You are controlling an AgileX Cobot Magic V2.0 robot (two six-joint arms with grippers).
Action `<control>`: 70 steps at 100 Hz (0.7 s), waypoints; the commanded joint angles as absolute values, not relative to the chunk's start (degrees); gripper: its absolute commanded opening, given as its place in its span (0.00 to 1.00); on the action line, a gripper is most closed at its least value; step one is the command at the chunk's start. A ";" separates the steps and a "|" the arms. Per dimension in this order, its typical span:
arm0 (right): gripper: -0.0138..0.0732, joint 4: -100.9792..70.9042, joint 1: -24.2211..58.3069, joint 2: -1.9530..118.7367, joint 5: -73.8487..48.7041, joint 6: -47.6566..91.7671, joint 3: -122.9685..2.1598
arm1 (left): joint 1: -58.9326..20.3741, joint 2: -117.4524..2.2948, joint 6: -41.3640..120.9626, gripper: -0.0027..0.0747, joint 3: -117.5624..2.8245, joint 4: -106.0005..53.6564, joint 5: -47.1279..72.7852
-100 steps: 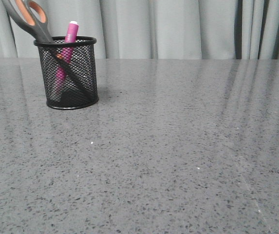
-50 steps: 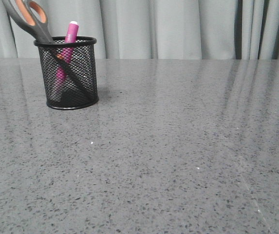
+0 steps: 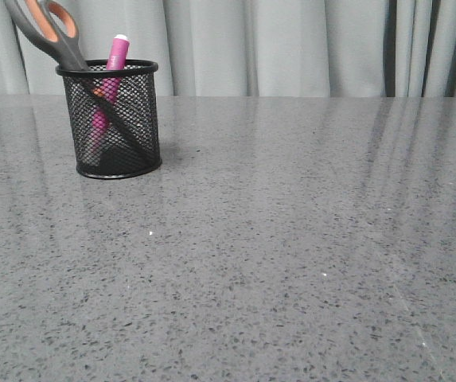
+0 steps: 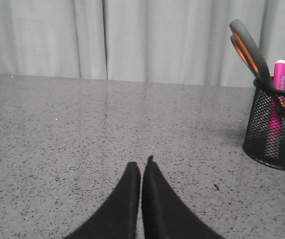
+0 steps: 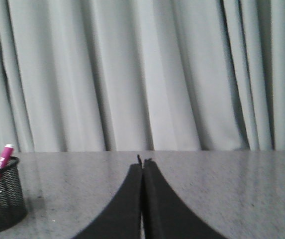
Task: Put pen and scissors into bin
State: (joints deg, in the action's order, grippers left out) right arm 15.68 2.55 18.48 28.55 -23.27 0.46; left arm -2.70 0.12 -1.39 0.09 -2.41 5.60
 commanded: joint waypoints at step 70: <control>0.07 -2.44 2.37 -0.94 -2.34 6.68 1.53 | -3.13 1.72 -2.11 0.01 1.45 -3.01 1.23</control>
